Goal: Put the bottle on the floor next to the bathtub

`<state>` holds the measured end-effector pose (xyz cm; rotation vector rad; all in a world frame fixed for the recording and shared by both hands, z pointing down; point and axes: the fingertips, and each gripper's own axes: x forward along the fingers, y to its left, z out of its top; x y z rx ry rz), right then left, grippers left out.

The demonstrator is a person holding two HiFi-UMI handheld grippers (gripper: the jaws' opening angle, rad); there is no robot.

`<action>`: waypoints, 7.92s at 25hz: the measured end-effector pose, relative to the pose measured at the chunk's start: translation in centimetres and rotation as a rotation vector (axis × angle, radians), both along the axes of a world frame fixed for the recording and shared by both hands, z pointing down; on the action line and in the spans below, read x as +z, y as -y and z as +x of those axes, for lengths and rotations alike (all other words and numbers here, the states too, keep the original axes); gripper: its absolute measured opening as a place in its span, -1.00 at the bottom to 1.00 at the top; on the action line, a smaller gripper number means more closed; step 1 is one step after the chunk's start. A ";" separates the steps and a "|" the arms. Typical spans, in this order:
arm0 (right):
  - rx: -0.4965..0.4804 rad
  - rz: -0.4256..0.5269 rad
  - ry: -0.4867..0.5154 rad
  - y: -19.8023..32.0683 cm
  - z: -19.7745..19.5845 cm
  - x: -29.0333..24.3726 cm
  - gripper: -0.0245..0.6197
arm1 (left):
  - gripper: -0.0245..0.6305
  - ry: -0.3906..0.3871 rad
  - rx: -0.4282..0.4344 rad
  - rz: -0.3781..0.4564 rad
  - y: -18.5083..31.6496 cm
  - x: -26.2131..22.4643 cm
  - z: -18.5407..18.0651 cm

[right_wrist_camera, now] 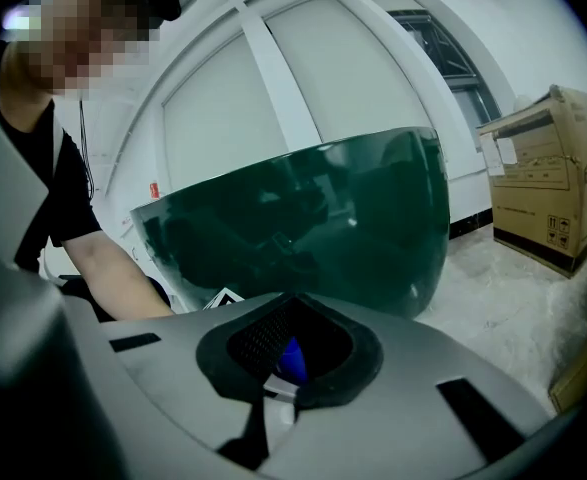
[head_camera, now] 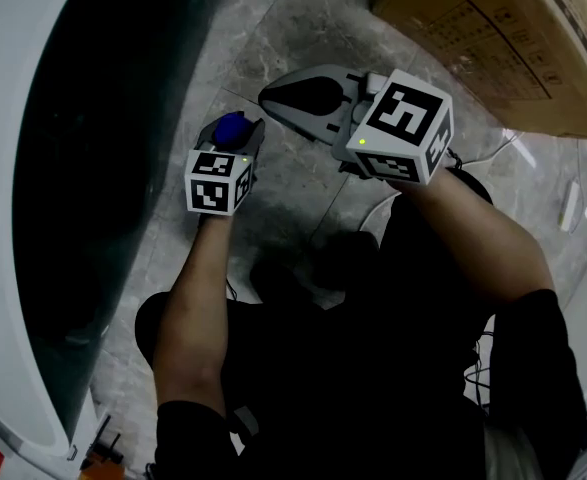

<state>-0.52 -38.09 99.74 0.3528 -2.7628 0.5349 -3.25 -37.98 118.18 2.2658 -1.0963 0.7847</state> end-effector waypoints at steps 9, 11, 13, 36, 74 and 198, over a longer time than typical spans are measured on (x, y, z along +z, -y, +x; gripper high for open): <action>0.101 -0.048 0.044 2.6 1.6 0.8 -0.84 | -0.44 0.070 0.073 -0.089 -2.7 5.6 -0.4; 0.113 -0.070 0.061 2.9 1.6 0.9 -0.84 | -0.44 0.100 0.070 -0.107 -2.9 6.9 -1.4; 0.116 -0.080 0.072 2.9 1.7 0.8 -0.84 | -0.44 0.123 0.064 -0.122 -2.9 7.9 -2.4; 0.131 -0.169 0.116 2.6 3.4 1.4 -0.84 | -0.43 0.117 0.006 -0.099 1.1 10.9 -1.9; 0.065 -0.193 0.109 2.8 -0.9 0.8 -0.84 | -0.21 0.052 0.067 -0.053 -4.0 2.5 -2.4; 0.061 0.229 0.299 -19.9 2.0 -84.3 -0.84 | -0.80 -0.229 -0.267 0.527 -21.5 -101.2 -5.9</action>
